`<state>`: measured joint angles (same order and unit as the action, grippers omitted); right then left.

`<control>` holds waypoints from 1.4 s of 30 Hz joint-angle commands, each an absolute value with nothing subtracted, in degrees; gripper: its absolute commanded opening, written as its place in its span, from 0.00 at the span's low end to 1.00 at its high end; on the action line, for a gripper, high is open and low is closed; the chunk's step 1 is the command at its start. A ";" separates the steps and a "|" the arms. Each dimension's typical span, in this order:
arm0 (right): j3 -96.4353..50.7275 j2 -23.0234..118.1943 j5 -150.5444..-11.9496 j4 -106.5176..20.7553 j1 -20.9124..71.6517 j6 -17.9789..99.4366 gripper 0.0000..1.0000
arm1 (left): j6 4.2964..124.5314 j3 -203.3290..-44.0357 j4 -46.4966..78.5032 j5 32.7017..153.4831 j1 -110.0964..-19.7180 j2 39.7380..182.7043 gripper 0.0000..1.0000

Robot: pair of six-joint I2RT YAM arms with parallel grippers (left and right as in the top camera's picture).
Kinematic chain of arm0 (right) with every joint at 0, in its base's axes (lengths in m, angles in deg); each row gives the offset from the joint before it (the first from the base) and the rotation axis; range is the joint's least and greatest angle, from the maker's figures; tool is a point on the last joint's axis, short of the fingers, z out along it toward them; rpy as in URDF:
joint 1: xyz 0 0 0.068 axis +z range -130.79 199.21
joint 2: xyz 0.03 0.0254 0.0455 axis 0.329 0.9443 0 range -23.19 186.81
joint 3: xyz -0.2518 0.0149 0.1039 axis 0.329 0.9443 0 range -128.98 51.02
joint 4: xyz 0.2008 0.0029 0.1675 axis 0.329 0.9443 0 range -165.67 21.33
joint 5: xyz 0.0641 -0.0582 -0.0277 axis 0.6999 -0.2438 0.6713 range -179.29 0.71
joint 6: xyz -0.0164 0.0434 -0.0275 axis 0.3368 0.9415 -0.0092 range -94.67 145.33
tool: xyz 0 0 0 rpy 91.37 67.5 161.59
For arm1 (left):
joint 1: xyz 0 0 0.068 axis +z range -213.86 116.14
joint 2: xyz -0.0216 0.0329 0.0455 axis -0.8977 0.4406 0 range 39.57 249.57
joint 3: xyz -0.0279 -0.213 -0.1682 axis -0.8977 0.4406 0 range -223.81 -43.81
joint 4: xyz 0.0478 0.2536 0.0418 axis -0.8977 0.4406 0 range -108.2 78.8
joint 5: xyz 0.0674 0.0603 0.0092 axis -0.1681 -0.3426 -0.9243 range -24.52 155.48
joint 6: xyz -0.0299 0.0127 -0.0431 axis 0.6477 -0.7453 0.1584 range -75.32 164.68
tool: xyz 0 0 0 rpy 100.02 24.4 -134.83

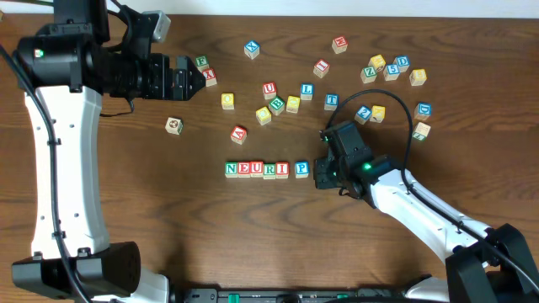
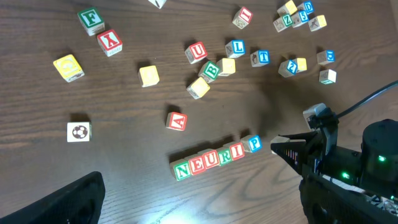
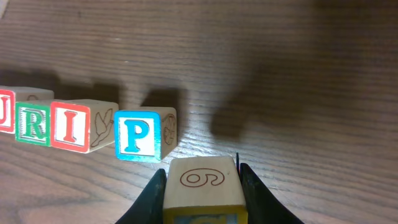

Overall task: Spell out NEURIPS
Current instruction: 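Lower the yellow S block right of the P and open the right gripper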

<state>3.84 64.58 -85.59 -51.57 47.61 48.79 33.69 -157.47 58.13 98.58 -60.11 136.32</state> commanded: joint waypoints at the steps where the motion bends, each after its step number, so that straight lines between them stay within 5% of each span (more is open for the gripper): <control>1: 4.02 64.95 -88.60 -51.44 47.74 50.17 0.20 | 32.89 -158.37 58.26 99.10 -59.91 135.84 0.98; 29: 4.00 72.99 -92.14 -56.79 47.76 53.62 0.21 | 32.89 -158.37 58.26 99.10 -59.91 135.84 0.98; 42: 4.00 72.99 -92.14 -56.86 47.76 53.60 0.42 | 32.89 -158.37 58.26 99.10 -59.91 135.84 0.98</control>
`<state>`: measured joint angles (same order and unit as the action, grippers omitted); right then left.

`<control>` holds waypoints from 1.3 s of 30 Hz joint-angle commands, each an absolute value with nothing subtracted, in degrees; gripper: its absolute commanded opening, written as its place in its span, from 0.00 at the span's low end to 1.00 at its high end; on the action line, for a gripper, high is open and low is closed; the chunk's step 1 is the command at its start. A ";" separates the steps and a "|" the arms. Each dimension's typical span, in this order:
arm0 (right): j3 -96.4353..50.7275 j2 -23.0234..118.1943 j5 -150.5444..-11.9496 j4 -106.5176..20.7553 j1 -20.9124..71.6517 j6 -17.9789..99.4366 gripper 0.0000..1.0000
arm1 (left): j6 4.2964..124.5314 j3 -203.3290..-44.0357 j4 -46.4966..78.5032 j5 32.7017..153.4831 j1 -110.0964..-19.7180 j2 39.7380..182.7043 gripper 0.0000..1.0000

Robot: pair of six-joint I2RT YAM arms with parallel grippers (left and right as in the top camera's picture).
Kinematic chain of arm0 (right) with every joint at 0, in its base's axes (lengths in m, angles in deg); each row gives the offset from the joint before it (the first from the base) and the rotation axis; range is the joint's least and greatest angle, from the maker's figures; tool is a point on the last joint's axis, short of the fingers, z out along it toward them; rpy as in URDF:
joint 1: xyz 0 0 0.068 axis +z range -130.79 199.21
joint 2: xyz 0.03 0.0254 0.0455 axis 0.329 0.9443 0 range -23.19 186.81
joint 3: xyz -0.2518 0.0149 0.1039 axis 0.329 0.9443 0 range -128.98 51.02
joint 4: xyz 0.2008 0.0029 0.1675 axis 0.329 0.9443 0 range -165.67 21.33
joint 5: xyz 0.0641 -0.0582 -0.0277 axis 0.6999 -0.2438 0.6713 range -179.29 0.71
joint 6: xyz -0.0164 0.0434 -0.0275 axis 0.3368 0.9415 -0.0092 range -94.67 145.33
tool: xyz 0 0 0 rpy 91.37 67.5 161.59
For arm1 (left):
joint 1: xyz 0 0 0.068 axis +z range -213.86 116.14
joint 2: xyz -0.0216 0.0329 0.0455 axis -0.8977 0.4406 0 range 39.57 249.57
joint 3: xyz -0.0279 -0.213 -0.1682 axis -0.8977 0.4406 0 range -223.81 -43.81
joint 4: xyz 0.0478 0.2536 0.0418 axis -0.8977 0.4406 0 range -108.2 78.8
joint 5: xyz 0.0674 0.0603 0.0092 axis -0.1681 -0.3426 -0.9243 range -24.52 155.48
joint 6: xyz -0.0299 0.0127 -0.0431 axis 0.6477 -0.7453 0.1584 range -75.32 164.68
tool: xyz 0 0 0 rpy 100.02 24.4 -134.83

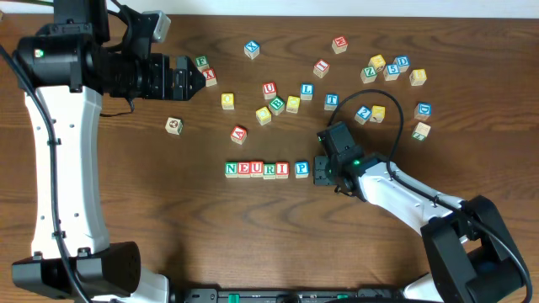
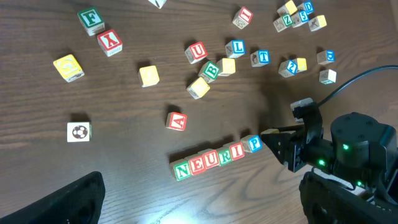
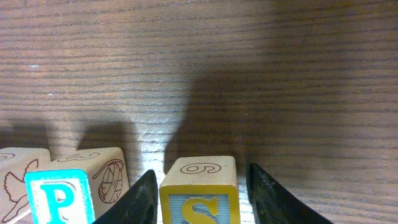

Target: Spell out NEURIPS

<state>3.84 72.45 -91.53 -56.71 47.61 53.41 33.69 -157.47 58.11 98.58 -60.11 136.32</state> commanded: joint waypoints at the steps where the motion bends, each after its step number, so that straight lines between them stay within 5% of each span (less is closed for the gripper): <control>1: 4.00 72.99 -92.12 -56.86 47.76 53.62 0.42 | 32.89 -158.37 58.26 99.10 -59.91 135.84 0.98; 30: -10.65 72.97 -101.87 -45.25 47.35 49.52 0.41 | 32.89 -158.37 58.26 99.10 -59.91 135.84 0.98; 39: -10.93 72.97 -102.46 -35.77 44.99 54.32 0.16 | 32.89 -158.37 58.26 99.10 -59.91 135.84 0.98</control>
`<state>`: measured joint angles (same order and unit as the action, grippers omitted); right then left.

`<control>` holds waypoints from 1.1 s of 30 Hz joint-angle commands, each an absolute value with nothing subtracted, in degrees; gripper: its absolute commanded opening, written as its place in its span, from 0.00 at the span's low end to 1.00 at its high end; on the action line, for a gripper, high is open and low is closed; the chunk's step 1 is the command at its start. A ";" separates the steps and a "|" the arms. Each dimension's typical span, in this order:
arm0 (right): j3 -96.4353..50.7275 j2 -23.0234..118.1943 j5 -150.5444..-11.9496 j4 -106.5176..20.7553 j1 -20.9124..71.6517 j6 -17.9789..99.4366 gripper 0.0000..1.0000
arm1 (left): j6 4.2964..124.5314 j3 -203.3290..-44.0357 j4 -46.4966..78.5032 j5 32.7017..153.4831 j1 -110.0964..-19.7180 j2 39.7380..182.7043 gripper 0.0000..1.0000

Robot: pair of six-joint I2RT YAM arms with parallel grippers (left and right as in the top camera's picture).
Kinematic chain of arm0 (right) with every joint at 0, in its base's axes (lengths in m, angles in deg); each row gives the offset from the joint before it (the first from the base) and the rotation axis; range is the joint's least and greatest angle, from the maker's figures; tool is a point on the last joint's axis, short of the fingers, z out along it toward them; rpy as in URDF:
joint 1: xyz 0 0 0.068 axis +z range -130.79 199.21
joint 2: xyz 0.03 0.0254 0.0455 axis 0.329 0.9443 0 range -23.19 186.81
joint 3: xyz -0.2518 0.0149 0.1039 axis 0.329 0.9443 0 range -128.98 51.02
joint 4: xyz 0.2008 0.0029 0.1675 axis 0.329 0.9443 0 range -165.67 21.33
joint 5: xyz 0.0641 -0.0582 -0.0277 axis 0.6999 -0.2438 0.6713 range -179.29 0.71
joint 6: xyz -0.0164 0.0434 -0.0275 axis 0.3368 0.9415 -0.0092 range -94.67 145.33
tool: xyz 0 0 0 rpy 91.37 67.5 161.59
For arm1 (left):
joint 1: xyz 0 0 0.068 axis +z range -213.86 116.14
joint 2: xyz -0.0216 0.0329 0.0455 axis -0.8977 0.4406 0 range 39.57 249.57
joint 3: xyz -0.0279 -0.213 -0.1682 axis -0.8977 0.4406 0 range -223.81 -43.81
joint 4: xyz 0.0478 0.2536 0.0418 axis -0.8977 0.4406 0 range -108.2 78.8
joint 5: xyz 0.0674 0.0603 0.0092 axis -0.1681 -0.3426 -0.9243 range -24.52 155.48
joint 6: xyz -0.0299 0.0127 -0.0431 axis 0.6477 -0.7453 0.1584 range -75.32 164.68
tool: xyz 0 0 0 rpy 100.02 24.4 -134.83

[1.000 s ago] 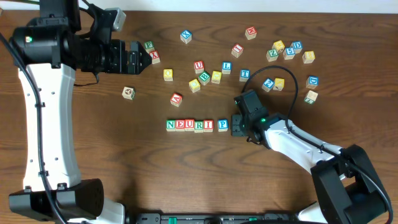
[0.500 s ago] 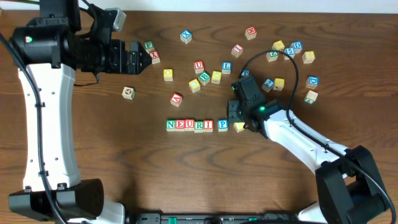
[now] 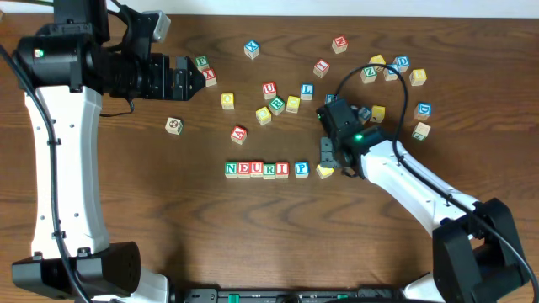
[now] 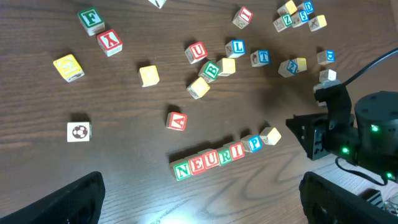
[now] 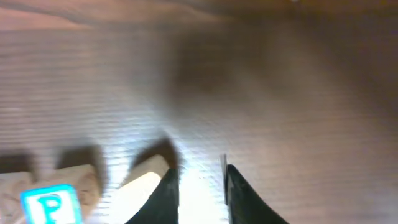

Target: Spell out NEURIPS

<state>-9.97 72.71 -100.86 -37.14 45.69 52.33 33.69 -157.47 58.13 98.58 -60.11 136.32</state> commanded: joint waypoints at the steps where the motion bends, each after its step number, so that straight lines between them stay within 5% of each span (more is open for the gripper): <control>1: -10.93 72.97 -102.48 -34.98 45.01 54.52 0.14 | 32.89 -158.37 58.26 99.10 -59.91 135.84 0.98; 8: -10.69 72.99 -102.46 -31.92 45.01 55.24 0.01 | 32.86 -158.37 58.26 99.10 -59.91 135.84 0.98; 33: -2.97 72.99 -97.54 -40.47 45.82 56.58 0.01 | 32.89 -158.37 58.26 99.10 -59.91 135.84 0.98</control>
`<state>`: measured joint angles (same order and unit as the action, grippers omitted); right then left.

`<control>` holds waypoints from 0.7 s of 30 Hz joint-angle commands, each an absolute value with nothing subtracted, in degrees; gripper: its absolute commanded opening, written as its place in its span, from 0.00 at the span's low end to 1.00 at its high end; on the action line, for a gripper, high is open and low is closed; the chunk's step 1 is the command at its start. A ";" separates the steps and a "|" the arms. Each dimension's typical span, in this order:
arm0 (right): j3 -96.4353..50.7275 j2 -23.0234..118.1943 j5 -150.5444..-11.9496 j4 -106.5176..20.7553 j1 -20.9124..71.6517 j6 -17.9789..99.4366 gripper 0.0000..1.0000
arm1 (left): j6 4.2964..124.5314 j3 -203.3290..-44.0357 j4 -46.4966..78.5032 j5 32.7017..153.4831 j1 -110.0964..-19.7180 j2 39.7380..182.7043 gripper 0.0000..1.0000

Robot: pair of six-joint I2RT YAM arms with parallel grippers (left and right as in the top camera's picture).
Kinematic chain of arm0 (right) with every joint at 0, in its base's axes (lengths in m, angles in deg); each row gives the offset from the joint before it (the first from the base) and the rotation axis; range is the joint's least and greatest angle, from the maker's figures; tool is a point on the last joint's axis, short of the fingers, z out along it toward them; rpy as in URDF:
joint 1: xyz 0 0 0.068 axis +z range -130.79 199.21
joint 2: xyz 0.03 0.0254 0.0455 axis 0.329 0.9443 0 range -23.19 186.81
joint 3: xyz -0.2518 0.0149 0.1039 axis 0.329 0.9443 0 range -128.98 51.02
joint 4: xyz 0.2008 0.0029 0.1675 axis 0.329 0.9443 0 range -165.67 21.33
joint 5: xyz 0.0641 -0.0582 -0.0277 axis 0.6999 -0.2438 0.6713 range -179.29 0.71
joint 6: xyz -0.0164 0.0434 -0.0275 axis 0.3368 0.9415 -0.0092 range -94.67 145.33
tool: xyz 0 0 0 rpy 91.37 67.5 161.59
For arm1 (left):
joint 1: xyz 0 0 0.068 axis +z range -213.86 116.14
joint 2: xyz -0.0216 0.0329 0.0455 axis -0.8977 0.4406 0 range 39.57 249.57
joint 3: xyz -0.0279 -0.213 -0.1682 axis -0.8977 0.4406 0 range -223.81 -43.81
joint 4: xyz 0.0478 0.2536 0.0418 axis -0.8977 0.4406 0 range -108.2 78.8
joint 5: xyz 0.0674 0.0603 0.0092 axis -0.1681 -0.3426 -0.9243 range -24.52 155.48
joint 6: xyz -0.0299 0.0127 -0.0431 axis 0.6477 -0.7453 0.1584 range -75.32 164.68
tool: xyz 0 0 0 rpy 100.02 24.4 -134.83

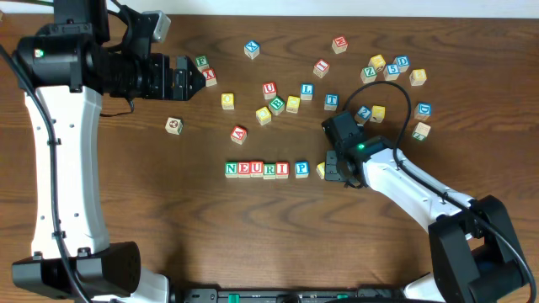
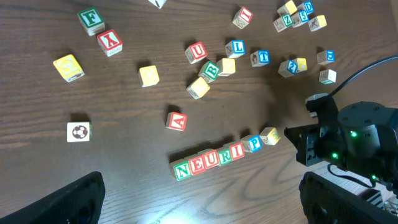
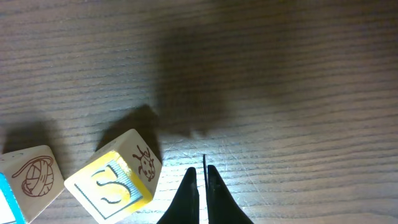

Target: Spell out NEURIPS

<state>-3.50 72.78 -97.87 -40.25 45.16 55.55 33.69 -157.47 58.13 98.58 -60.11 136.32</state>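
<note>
The row N-E-U-R-I-P (image 1: 266,169) lies at mid-table. Right of the P block (image 1: 301,169) sits the yellow S block (image 1: 321,170), turned askew with a small gap to the P. The right wrist view shows the S block (image 3: 112,183) with a ladybird on its side, resting on the wood. My right gripper (image 3: 200,180) is shut on nothing, its tips low just right of the S block and apart from it. My left gripper (image 2: 199,208) hangs open high over the back left, holding nothing.
Several loose letter blocks are scattered behind the row: a red A (image 1: 239,133), a cluster with U, B, L and T (image 1: 286,97), and more at the back right (image 1: 392,69). A ball-picture block (image 1: 173,125) lies left. The right arm's cable loops over the blocks at the back right.
My right gripper stood higher with a gap between its jaws. Now it is lower, shut, just right of the S block. The S block stays askew beside the P. The left arm is unmoved.
My right gripper was shut on the S block just right of the P. Then the block stood on the table beside the P with the jaws apart around it. Then the gripper was back and higher, the block askew. Now it is shut beside the block.
</note>
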 commanded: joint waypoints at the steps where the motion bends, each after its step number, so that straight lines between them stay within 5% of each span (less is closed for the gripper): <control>1: -2.91 72.99 -97.50 -40.68 46.23 56.58 0.01 | 32.89 -158.37 58.26 99.10 -59.91 135.84 0.98; 21: -2.76 72.99 -97.96 -44.14 51.41 56.16 0.01 | 32.89 -158.37 58.26 99.10 -59.91 135.84 0.98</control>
<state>-3.22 72.78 -97.43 -43.96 51.30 55.74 33.69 -157.47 58.13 98.58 -60.11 136.32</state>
